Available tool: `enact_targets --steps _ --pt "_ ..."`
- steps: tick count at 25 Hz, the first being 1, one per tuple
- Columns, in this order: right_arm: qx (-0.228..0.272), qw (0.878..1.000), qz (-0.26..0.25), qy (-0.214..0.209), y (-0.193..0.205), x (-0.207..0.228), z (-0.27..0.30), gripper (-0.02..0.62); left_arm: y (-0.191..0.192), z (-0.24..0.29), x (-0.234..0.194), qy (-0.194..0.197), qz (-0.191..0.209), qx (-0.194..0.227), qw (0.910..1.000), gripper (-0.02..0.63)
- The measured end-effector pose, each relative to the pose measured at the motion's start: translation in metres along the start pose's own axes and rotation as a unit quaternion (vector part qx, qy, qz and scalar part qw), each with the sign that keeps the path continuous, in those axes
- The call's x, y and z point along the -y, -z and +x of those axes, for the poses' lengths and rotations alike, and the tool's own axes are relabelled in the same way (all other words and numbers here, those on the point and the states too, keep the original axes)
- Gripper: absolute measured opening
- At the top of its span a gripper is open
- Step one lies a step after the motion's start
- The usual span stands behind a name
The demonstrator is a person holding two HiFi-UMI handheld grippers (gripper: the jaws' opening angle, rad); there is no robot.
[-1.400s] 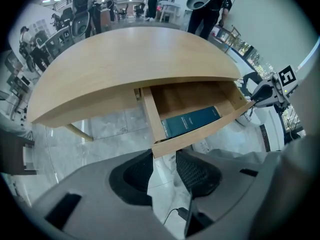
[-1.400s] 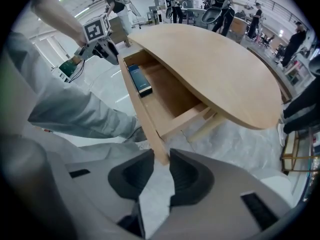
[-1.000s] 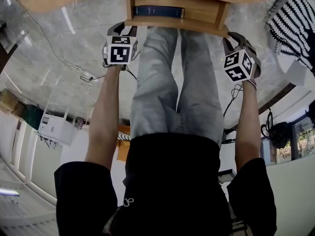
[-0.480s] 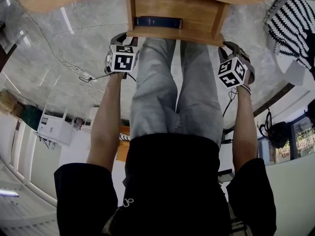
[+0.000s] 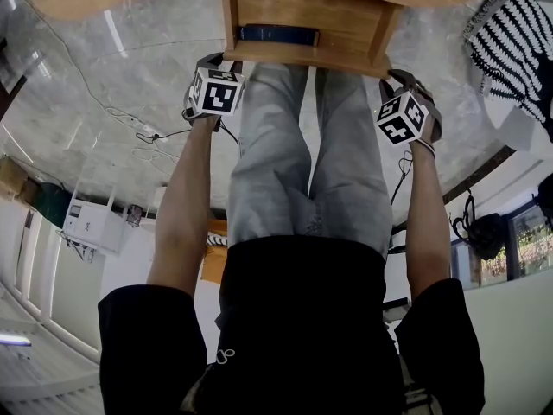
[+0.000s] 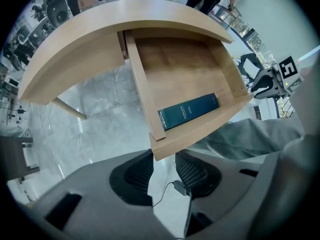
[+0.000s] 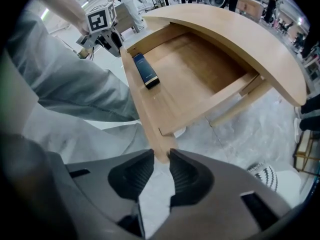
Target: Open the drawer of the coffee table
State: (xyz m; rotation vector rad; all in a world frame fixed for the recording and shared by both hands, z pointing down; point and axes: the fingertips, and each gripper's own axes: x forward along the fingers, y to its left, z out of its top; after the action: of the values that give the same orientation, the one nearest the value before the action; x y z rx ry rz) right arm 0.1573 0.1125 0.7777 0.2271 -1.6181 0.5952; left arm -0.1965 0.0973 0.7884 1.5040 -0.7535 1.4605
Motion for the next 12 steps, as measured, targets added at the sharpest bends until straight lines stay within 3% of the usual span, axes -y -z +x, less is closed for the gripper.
enact_targets --steps 12 --pt "-0.021 1.0 0.007 -0.008 0.002 0.001 0.022 0.092 0.004 0.022 -0.002 0.003 0.0 -0.024 0.9997 0.133"
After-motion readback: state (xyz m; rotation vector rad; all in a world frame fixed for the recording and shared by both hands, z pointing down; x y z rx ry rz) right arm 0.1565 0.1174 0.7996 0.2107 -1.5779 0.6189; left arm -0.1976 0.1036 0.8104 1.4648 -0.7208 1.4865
